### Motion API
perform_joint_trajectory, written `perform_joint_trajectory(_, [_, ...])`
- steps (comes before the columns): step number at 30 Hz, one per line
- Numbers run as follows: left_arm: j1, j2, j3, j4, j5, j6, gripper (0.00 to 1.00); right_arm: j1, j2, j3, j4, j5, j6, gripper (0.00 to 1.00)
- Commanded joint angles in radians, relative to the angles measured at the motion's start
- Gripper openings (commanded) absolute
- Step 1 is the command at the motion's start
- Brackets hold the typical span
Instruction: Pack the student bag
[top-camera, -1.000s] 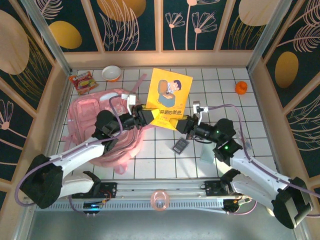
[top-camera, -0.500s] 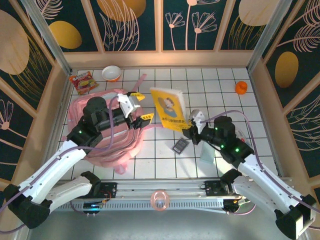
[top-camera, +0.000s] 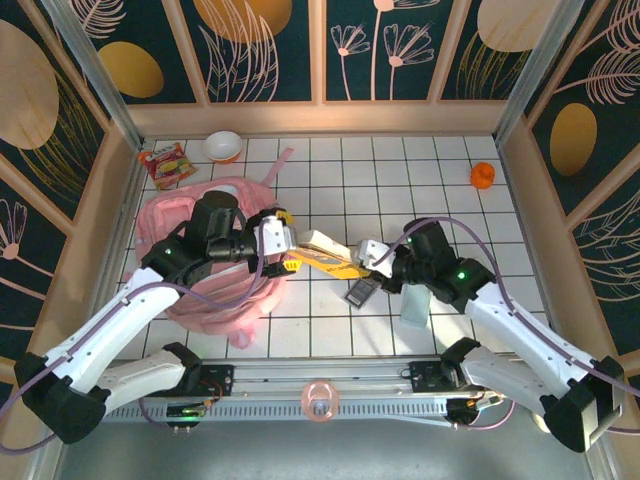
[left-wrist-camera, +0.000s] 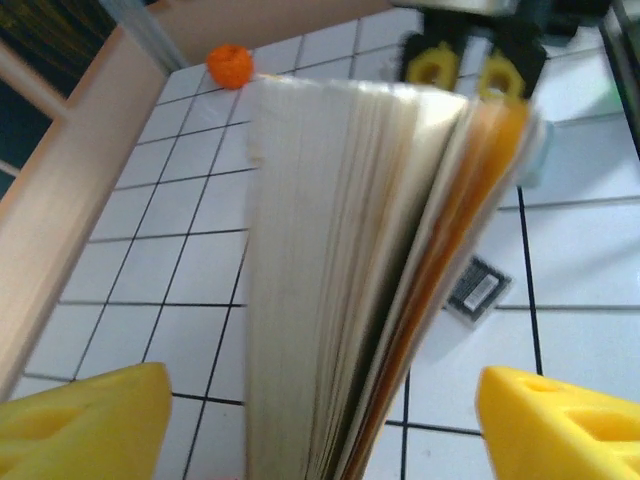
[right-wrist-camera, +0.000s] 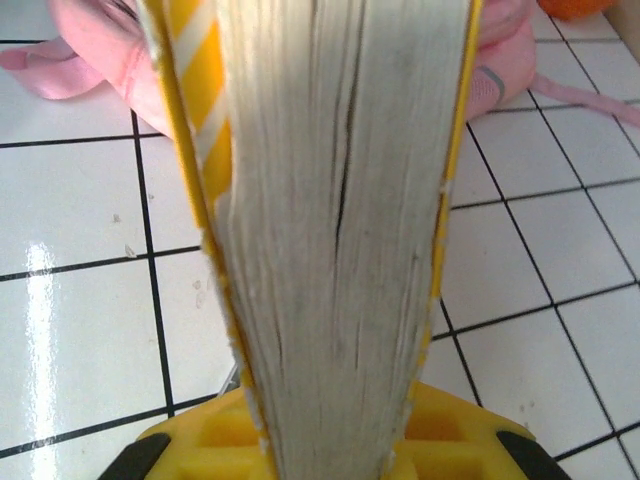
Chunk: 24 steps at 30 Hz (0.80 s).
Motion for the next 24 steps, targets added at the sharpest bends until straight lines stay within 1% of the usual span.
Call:
perform_joint_trajectory(1, [-0.013,0.021,0.009,-0.034,0.083,0.061,0.72,0.009,0.018,0.083,0.021,-0.062,-0.07,0.0])
perform_joint_trajectory(4, [-0.018,0.045,0.017,-0.026,0.124,0.037,0.63,0.009,0.044,0.114,0.004,-0.069,-0.093,0.0])
perform_joint_trajectory(6, [-0.017,0.055,0.023,-0.001,0.164,-0.014,0.51,0.009,0.051,0.128,0.004,-0.069,-0.104,0.0])
perform_joint_trajectory(7, [-0.017,0.059,0.021,0.028,0.187,-0.056,0.44,0.004,0.049,0.127,0.014,-0.065,-0.102,0.03])
perform_joint_trajectory(8, [-0.017,0.06,0.012,0.071,0.2,-0.116,0.2,-0.006,0.044,0.119,0.033,-0.063,-0.088,0.1])
perform_joint_trajectory(9, [-0.017,0.057,-0.004,0.13,0.203,-0.179,0.0,-0.021,0.034,0.106,0.062,-0.063,-0.062,0.17])
perform_joint_trajectory(10, [-0.018,0.049,-0.02,0.191,0.206,-0.257,0.0,-0.053,0.016,0.079,0.117,-0.071,-0.006,0.26])
perform_joint_trajectory(11, [-0.017,0.036,-0.071,0.262,0.207,-0.318,0.0,-0.079,-0.01,0.048,0.183,-0.099,0.063,0.36])
perform_joint_trajectory(12, [-0.018,0.022,-0.101,0.331,0.204,-0.375,0.0,-0.142,-0.033,0.017,0.241,-0.137,0.14,0.44])
perform_joint_trajectory(13, [-0.015,0.007,-0.136,0.415,0.197,-0.448,0.0,-0.199,-0.064,-0.021,0.308,-0.181,0.233,0.54])
perform_joint_trajectory(14, [-0.013,-0.008,-0.17,0.495,0.192,-0.51,0.0,-0.239,-0.093,-0.056,0.375,-0.208,0.32,0.61])
perform_joint_trajectory(17, [0.007,-0.037,-0.259,0.714,0.196,-0.68,0.0,-0.327,-0.173,-0.148,0.547,-0.302,0.533,0.68])
perform_joint_trajectory(19, [0.027,-0.034,-0.309,0.856,0.239,-0.798,0.0,-0.37,-0.224,-0.24,0.706,-0.38,0.689,0.72])
perform_joint_trajectory(20, [0.034,-0.026,-0.327,0.921,0.263,-0.846,0.0,-0.382,-0.243,-0.289,0.793,-0.41,0.774,0.74])
perform_joint_trajectory(22, [0.041,-0.007,-0.345,1.016,0.311,-0.922,0.0,-0.388,-0.267,-0.359,0.912,-0.436,0.883,0.75])
perform_joint_trajectory(24, [0.042,0.011,-0.353,1.098,0.354,-0.979,0.0,-0.39,-0.273,-0.393,0.968,-0.447,0.964,0.76])
